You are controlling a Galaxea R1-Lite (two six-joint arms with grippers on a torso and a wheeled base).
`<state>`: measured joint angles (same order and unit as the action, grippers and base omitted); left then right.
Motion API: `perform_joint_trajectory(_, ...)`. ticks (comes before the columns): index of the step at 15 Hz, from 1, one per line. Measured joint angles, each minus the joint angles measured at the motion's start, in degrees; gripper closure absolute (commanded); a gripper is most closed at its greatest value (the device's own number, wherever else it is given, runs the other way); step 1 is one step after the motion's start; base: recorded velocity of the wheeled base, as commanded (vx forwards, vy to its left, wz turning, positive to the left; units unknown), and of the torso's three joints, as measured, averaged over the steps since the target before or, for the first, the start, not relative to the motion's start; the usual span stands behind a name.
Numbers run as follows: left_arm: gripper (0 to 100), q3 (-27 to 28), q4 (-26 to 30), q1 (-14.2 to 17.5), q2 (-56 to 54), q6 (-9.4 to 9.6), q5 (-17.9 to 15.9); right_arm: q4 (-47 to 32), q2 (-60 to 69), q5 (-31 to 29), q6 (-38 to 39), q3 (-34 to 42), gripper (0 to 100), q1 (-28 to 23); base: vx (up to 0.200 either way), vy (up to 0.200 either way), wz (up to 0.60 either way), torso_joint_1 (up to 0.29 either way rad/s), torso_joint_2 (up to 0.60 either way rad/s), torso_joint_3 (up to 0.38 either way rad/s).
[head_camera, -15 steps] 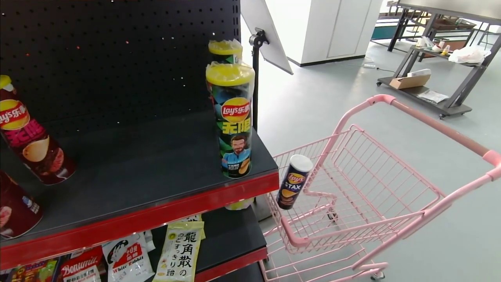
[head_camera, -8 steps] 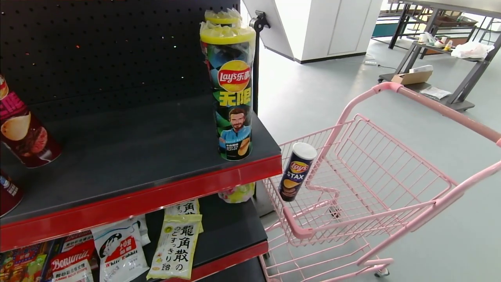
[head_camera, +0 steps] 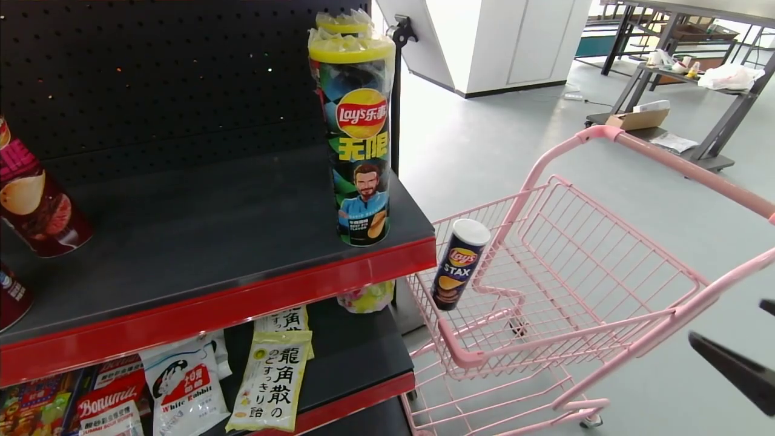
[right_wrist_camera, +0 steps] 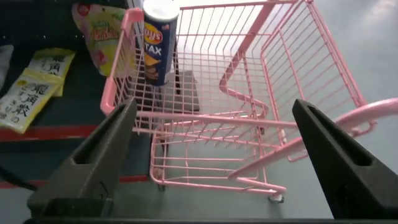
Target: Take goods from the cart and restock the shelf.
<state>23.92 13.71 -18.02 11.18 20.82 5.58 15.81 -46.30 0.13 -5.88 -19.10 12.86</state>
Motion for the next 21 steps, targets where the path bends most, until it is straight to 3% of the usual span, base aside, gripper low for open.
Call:
perform_joint_trajectory(5, 0, 0.7, -0.1, 0.1, 0.2, -0.18, 2.0, 27.9, -34.4, 3.9, 4.7, -3.9, 0, 1.9, 0.0, 0.0, 0.0, 0.0, 0.0, 0.0)
perform_joint_trajectory(8, 0, 1.0, -0.1, 0.2, 0.6, -0.16, 2.8, 38.8, -51.0, 6.7, 7.7, -7.3, 0, 2.6, 0.0, 0.0, 0.0, 0.0, 0.0, 0.0)
perform_joint_trajectory(14, 0, 1.1, 0.0, 0.2, 2.1, -0.18, 3.2, 42.3, -68.6, 10.5, 8.6, -17.9, 0, 2.4, 0.0, 0.0, 0.0, 0.0, 0.0, 0.0)
perform_joint_trajectory(21, 0, 2.5, -0.1, 0.2, 5.6, -0.11, 3.2, 42.3, -76.4, 14.4, 8.7, -26.5, 0, 1.8, 0.0, 0.0, 0.0, 0.0, 0.0, 0.0)
